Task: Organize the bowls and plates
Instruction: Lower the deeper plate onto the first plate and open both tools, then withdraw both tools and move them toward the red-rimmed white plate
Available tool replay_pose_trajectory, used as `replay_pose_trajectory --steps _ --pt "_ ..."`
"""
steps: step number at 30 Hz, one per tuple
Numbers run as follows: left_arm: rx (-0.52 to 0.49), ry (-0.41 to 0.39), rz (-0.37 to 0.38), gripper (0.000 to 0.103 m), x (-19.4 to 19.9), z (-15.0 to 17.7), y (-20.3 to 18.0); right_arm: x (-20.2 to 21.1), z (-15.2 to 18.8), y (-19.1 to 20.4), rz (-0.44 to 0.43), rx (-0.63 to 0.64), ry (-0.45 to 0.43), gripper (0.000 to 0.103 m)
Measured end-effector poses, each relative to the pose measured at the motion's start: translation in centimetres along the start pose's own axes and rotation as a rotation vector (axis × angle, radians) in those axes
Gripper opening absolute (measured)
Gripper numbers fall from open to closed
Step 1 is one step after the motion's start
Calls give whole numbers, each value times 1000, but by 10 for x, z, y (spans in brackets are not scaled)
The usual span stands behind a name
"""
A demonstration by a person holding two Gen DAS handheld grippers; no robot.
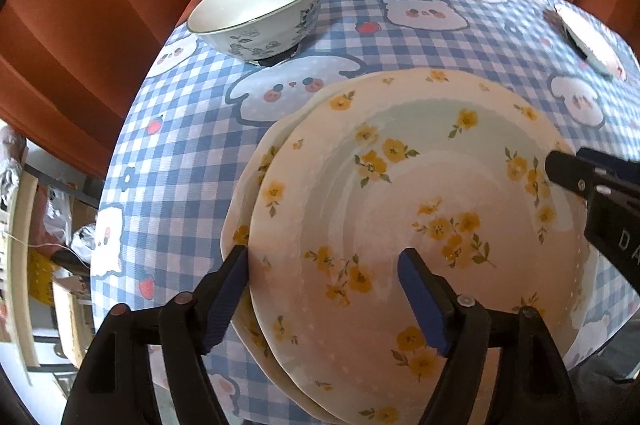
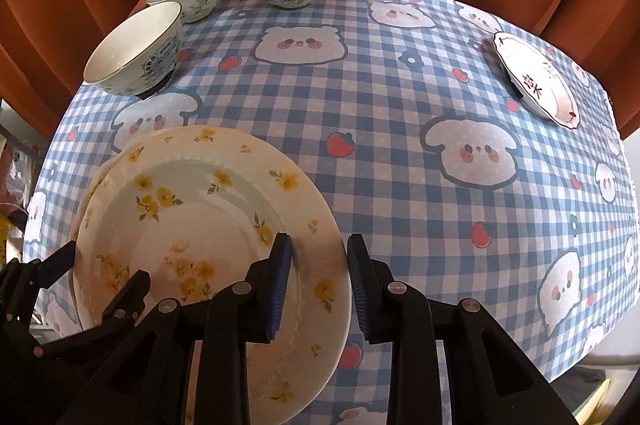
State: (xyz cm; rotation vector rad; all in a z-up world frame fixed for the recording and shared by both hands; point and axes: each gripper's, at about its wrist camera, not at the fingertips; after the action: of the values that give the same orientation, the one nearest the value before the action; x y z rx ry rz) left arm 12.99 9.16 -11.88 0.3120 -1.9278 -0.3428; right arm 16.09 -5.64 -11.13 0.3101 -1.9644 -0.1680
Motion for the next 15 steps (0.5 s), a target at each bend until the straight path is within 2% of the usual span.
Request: replay_pose_trajectory --steps 7,15 --pt "8 11 -58 83 1 -2 1 -3 -3 6 -10 16 -2 32" --pt "7 -7 -4 83 6 -4 7 -7 -4 12 -21 2 -6 33"
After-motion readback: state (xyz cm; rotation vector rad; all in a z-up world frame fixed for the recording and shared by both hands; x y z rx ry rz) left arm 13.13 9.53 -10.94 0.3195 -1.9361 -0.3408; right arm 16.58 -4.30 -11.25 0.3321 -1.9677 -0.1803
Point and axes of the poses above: each gripper's, at about its wrist camera, not at the fingertips, and x roughly against the way its jaws point, y to its left, z to its underside, and after that the axes turned 14 degrees about -z, right-handed
